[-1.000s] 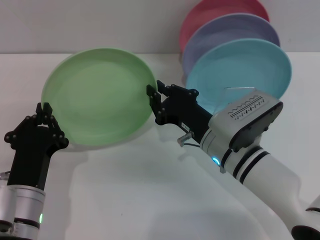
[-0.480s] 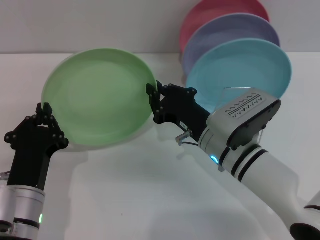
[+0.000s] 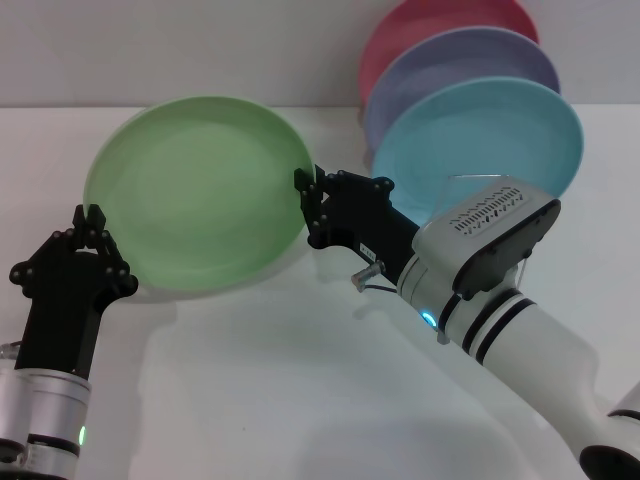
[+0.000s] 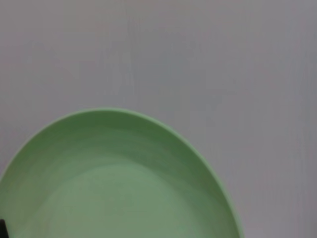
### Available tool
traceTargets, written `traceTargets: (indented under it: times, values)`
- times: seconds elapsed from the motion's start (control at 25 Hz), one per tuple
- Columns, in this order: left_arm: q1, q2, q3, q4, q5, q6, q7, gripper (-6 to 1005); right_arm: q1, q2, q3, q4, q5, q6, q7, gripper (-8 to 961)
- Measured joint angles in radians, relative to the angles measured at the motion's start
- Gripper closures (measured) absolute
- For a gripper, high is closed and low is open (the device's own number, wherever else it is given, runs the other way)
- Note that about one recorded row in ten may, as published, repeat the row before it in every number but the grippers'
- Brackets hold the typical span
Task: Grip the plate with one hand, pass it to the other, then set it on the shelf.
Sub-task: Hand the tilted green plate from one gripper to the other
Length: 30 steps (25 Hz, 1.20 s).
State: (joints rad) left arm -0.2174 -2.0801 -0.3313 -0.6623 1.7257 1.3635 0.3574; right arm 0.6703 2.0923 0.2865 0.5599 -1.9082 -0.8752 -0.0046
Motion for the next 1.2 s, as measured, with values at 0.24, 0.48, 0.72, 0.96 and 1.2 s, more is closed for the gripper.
traceTargets:
  times: [0.24,0.48,0.72,0.96,1.2]
  values:
    - [0.0,0.0,0.0,0.0,0.0,-0.001,-0.001,966,0.0,0.0,0.002,0.002,0.0,0.001,0.0,867]
    - [-0.003,0.0,0.0,0.0,0.0,-0.002,-0.001,966,0.002,0.0,0.003,0.003,0.0,0.003,0.0,879]
    - [-0.004,0.0,0.0,0.0,0.0,-0.005,-0.002,966,0.002,0.0,0.005,0.003,0.002,0.003,0.0,890]
    - [-0.004,0.0,0.0,-0.001,0.001,-0.005,-0.002,965,0.003,0.0,0.016,0.004,0.005,0.01,0.0,919]
    - [-0.004,0.0,0.007,-0.001,0.002,-0.004,-0.002,966,0.0,0.0,0.024,0.003,0.007,0.015,0.0,924]
